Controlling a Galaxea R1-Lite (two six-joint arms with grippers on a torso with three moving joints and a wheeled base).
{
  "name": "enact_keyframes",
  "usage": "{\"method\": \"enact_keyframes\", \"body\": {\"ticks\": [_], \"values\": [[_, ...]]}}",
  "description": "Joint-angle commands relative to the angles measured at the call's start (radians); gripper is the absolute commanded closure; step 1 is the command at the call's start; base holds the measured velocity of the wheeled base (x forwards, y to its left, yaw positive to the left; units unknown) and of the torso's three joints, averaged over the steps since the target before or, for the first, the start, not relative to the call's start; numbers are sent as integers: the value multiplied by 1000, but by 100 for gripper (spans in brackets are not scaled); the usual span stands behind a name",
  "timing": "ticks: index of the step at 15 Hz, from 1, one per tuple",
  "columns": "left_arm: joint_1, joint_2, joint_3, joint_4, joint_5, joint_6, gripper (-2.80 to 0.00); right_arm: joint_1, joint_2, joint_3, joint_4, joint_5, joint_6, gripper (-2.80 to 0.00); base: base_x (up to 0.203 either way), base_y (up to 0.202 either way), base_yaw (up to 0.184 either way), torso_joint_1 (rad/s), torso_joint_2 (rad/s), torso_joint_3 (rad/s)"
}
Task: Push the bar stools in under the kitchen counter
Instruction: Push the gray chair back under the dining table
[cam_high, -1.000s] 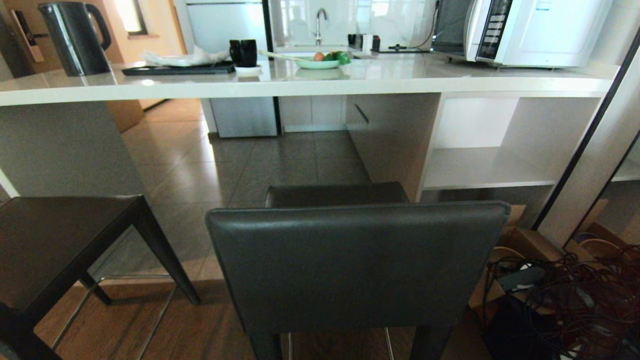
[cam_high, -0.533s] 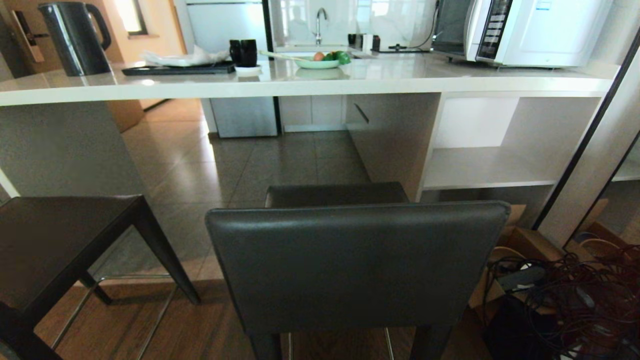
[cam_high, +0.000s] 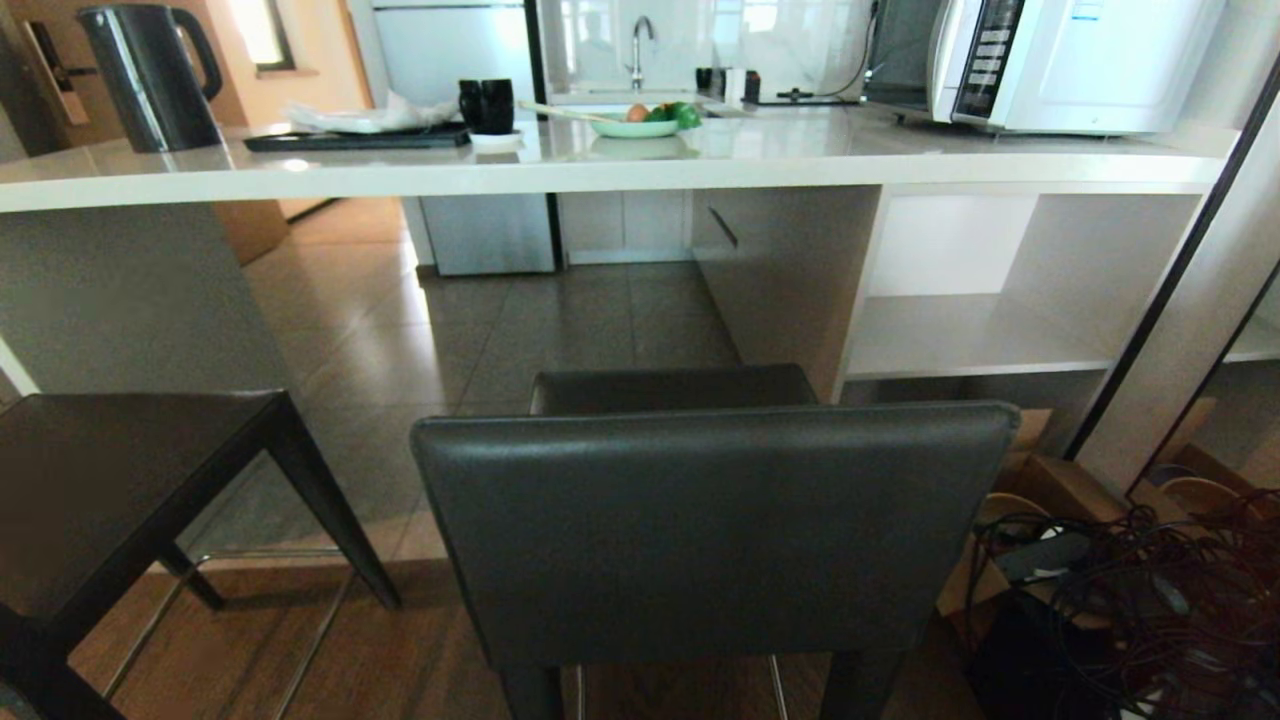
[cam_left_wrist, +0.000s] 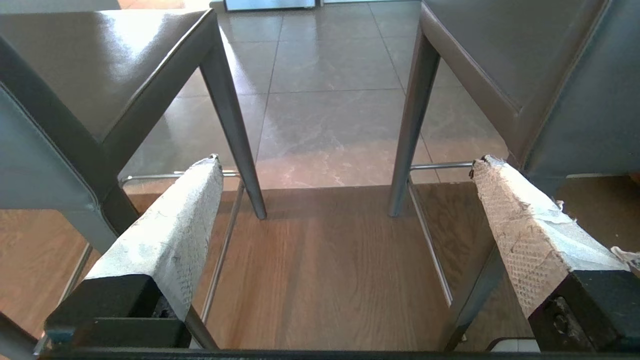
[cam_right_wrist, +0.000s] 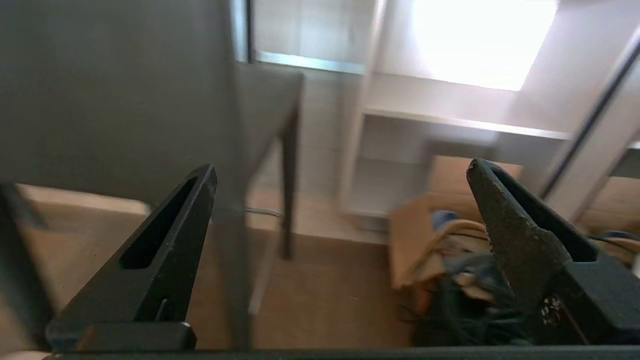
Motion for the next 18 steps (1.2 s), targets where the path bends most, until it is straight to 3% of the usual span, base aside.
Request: {"method": "enact_keyframes", "body": {"ticks": [1,3,8,9,10,15,18], "values": [[-1,4,0,-1,-1,1,-280,1,-10,53,-10,-29,-28,-280,0,0,0,0,0,0],[-1,4,0,-1,0,0,-280,1,-10,46,94,-115,-30,-280,0,0,0,0,0,0],[-1,4,0,-2,2,-15,-280,1,-10,47,105,-121,4,-280,0,0,0,0,0,0],[-1,4,0,-2,0,-15,-256,1,-10,47,122,-120,5,-257,0,0,0,0,0,0],[-1,4,0,-2,0,-17,0,1,-10,47,124,-120,3,0,0,0,0,0,0,0],[-1,4,0,-4,2,-25,0,1,-10,48,127,-107,-27,0,0,0,0,0,0,0],[-3,4,0,-4,0,-34,0,1,-10,47,123,-119,42,0,0,0,0,0,0,0]]}}
